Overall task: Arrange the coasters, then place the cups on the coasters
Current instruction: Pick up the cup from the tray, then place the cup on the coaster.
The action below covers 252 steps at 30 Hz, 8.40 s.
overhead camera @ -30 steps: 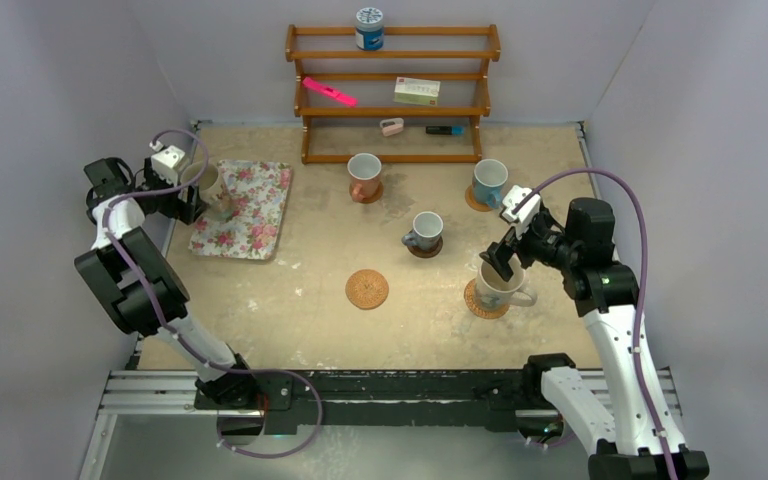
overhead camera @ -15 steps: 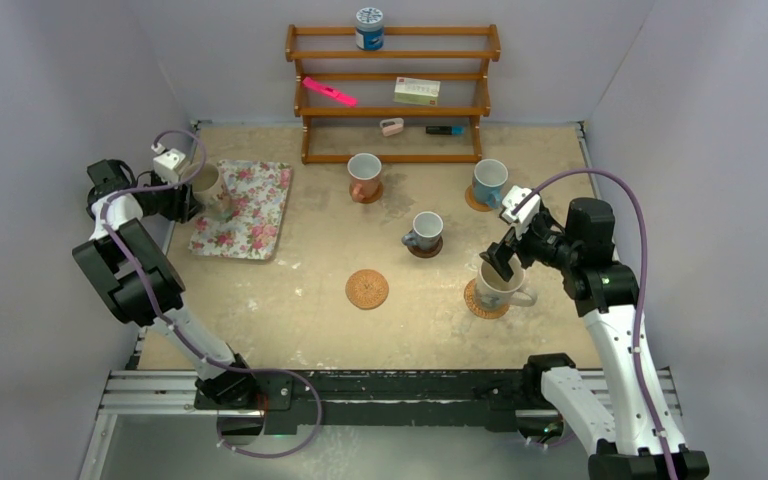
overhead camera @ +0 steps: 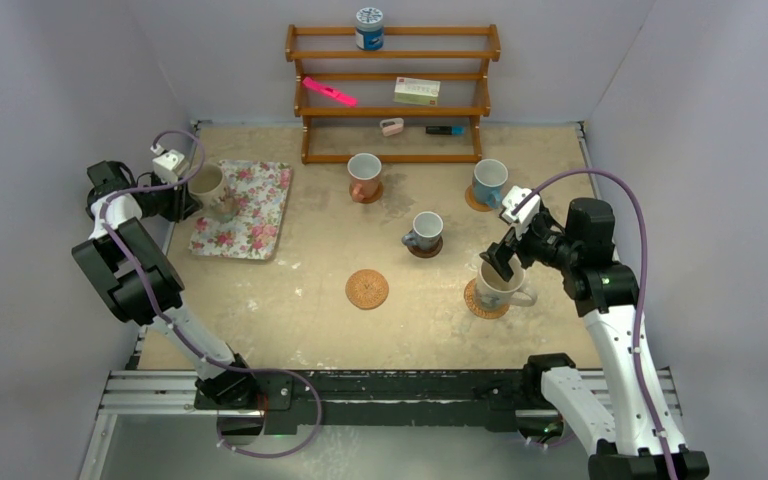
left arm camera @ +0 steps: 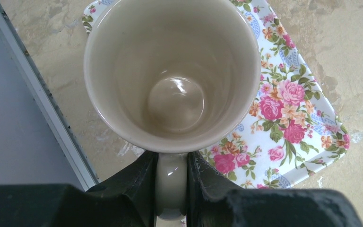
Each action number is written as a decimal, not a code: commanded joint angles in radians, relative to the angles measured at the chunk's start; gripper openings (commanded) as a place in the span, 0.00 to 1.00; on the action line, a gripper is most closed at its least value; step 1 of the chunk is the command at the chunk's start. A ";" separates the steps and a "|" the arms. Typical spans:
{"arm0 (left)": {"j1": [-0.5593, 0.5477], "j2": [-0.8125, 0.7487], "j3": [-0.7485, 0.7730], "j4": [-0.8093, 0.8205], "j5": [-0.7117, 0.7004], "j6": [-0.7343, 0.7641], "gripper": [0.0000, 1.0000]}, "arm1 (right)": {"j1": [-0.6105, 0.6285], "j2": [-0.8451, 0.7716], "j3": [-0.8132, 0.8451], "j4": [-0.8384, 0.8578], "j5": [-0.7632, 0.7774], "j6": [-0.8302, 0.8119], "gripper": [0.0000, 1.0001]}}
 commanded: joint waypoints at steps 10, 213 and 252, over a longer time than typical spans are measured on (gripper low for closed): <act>0.002 -0.141 0.002 -0.061 0.190 0.043 0.00 | 0.003 -0.016 -0.010 -0.006 -0.026 -0.013 0.99; -0.964 -0.595 -0.564 0.197 0.056 -0.120 0.00 | 0.003 -0.201 0.014 -0.080 -0.070 0.061 0.99; -0.973 -0.590 -0.566 0.176 0.038 -0.110 0.00 | 0.003 -0.199 0.017 -0.086 -0.079 0.057 0.99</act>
